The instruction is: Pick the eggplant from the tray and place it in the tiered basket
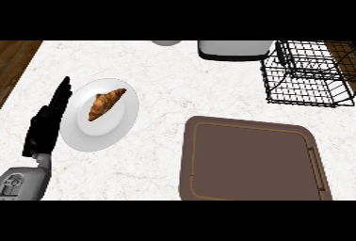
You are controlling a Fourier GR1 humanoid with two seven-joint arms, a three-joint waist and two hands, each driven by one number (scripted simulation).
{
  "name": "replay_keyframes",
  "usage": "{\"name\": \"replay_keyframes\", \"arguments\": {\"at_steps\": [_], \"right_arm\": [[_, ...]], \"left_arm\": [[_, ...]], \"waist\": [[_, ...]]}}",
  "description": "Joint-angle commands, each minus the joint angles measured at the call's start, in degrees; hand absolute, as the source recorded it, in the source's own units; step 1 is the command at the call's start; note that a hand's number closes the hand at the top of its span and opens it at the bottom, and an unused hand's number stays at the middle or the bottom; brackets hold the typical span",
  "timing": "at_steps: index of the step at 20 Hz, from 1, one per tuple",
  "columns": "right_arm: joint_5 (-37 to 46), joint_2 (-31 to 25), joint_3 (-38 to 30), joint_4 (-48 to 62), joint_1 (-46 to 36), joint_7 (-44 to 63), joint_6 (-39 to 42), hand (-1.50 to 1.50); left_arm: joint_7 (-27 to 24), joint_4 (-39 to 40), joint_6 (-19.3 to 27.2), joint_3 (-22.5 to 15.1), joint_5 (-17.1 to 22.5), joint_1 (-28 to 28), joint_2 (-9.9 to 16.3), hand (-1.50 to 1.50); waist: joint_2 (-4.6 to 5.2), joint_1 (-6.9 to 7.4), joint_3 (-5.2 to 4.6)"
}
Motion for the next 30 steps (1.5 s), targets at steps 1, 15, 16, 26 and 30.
{"name": "replay_keyframes", "arguments": {"at_steps": [1,15,16,26,30], "right_arm": [[-2.4,1.8,-1.8,2.3,1.2,-2.7,0.4,1.50],[-13.1,1.7,-13.6,15.3,0.5,-10.2,-2.0,-1.50],[-14.4,2.2,-15.3,15.4,0.8,-10.1,-4.3,-1.50],[-20.1,-5.2,-20.8,11.0,-0.4,-9.7,-4.1,-1.50],[-23.9,-9.5,-24.0,10.2,1.6,-5.6,1.9,-1.50]], "left_arm": [[1.2,-0.5,-0.2,0.1,-0.1,-0.4,-1.3,0.00],[1.8,-2.1,0.3,-0.8,-3.4,0.4,-2.6,0.00],[1.9,-2.3,0.2,0.2,-2.6,0.3,-2.2,0.00],[-0.7,0.0,-1.0,2.5,-2.7,0.4,-1.7,0.00],[-0.8,-0.6,-0.9,2.4,-2.7,1.5,-2.7,0.00]], "waist": [[-0.18,-0.45,0.00],[-0.10,-0.21,0.03],[-0.08,-0.13,0.05],[-0.27,-0.82,-0.02],[-0.41,-1.25,-0.02]]}}
